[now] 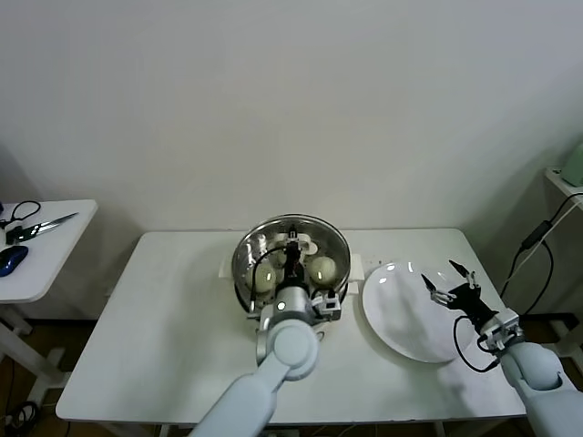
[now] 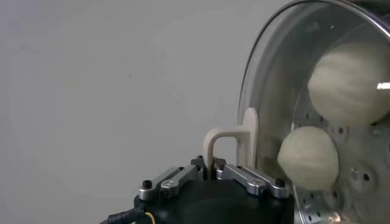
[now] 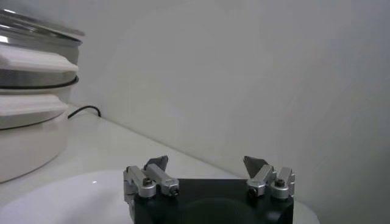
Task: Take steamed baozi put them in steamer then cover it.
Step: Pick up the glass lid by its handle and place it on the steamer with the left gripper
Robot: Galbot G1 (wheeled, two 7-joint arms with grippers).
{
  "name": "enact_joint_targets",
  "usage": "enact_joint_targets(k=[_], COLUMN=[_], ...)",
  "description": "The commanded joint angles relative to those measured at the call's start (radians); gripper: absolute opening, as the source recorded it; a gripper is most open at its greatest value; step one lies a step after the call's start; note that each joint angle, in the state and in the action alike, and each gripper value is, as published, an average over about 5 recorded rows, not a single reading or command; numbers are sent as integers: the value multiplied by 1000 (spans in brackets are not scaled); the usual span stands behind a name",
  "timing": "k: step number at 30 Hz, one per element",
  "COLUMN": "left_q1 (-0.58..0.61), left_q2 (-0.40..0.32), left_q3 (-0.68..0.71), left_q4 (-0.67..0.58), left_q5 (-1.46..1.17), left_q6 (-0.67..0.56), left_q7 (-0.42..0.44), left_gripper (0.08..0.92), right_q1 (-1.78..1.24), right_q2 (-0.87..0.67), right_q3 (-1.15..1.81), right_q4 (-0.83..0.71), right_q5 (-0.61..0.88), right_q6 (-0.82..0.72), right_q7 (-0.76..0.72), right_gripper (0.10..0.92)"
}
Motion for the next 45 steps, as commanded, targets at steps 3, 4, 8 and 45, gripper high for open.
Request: enact_joint_targets(k=[3, 4, 8, 45], left_q1=[6, 9, 19, 68], left_q2=[-7, -6, -6, 92], left_q3=[-17, -18, -17, 14], left_q4=[32, 29, 18, -143], left_q5=[-2, -2, -6, -40], left_q6=[49, 49, 49, 49], left_q7=[-4, -4, -11, -4], left_gripper=[150, 150, 150, 354], right_q1=[4, 5, 9, 30], right_q2=[1, 2, 2, -6], right_q3=[2, 2, 0, -5], right_q4=[-2, -2, -5, -19], right_q5=[0, -1, -1, -3], right_q6=[1, 0, 0, -15], right_q7=[-3, -3, -4, -18], right_gripper=[823, 823, 823, 823])
